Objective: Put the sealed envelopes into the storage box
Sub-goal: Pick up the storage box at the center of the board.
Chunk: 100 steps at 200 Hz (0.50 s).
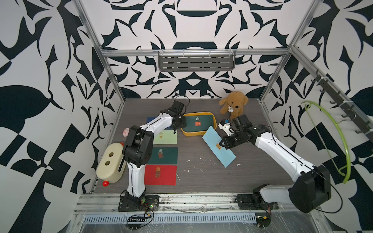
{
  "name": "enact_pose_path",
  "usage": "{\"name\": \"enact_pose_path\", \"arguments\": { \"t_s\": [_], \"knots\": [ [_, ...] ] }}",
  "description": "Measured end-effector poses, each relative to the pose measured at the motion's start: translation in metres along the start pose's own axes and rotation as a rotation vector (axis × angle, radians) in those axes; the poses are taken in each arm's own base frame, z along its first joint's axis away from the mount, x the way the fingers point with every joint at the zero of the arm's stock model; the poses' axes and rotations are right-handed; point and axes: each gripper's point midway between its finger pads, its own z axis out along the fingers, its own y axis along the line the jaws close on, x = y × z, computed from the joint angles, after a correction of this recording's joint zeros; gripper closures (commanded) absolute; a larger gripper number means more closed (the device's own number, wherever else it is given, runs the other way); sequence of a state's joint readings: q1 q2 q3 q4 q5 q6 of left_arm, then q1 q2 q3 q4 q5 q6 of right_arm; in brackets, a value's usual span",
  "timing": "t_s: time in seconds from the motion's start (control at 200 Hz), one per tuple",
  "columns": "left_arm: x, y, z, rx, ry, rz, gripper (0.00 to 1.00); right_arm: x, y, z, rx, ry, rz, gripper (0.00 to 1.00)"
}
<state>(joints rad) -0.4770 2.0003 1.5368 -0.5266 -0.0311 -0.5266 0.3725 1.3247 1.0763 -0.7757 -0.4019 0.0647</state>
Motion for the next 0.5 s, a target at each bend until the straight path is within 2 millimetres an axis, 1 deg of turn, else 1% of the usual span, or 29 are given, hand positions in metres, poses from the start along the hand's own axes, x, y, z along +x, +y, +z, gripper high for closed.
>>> {"name": "enact_pose_path", "arguments": {
  "t_s": [0.125, 0.225, 0.275, 0.37, 0.5],
  "knots": [
    [0.006, 0.004, 0.009, -0.016, 0.025, 0.005, 0.66, -0.007, 0.003, -0.005, -0.002, -0.017, 0.004, 1.0],
    [0.011, 0.004, 0.015, -0.012, 0.06, 0.015, 0.81, -0.012, 0.006, -0.009, -0.007, -0.025, 0.0, 1.0],
    [0.011, 0.0, 0.017, 0.0, 0.069, 0.036, 0.86, -0.015, 0.007, -0.012, -0.011, -0.026, -0.004, 1.0],
    [0.013, -0.004, 0.017, 0.013, 0.076, 0.064, 0.89, -0.021, 0.011, -0.018, -0.013, -0.021, -0.024, 1.0],
    [0.024, -0.011, 0.014, 0.025, 0.107, 0.143, 0.92, -0.03, 0.017, -0.03, -0.013, -0.009, -0.062, 1.0]
  ]
}}
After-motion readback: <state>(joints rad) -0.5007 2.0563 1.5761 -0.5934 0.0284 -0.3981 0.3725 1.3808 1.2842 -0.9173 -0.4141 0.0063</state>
